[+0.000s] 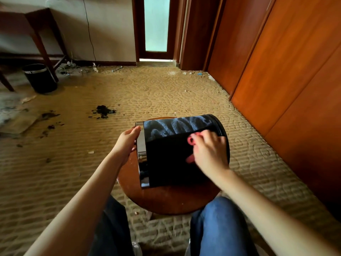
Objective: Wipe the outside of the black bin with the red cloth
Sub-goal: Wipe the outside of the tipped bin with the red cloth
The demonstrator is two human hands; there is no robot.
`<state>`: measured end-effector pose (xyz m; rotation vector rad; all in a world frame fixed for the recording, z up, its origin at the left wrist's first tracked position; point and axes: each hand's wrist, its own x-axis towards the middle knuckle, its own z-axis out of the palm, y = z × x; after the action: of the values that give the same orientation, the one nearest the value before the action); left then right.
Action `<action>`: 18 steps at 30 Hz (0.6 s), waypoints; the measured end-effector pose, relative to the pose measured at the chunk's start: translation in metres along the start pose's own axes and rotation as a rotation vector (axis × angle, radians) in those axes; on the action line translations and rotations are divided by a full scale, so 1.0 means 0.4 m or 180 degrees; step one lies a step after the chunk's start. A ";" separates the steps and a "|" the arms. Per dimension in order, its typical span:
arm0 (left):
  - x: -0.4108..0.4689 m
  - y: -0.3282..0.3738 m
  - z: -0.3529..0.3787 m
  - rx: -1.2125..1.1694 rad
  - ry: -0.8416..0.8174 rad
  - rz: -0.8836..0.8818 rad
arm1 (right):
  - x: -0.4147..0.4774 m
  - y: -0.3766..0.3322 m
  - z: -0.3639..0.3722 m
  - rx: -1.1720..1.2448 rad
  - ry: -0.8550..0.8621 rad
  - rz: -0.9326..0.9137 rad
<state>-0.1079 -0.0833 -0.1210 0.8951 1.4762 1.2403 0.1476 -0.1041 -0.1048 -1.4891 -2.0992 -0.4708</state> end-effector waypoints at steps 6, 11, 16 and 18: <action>0.005 -0.006 -0.002 -0.0078 -0.0116 -0.0051 | 0.029 -0.004 -0.012 -0.0252 -0.0210 0.1167; 0.004 0.000 -0.009 -0.0053 -0.0039 -0.0053 | 0.019 -0.339 0.011 0.0321 0.0115 0.0006; 0.003 -0.007 -0.004 -0.0117 -0.0005 -0.0003 | 0.015 -0.208 0.007 0.0303 -0.0048 -0.0628; 0.007 -0.011 -0.001 -0.0182 0.0025 -0.0015 | 0.020 -0.068 0.000 0.0185 -0.0080 -0.0221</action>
<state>-0.1088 -0.0816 -0.1258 0.8492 1.4410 1.2776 0.1200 -0.1069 -0.0997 -1.3999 -2.1711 -0.4149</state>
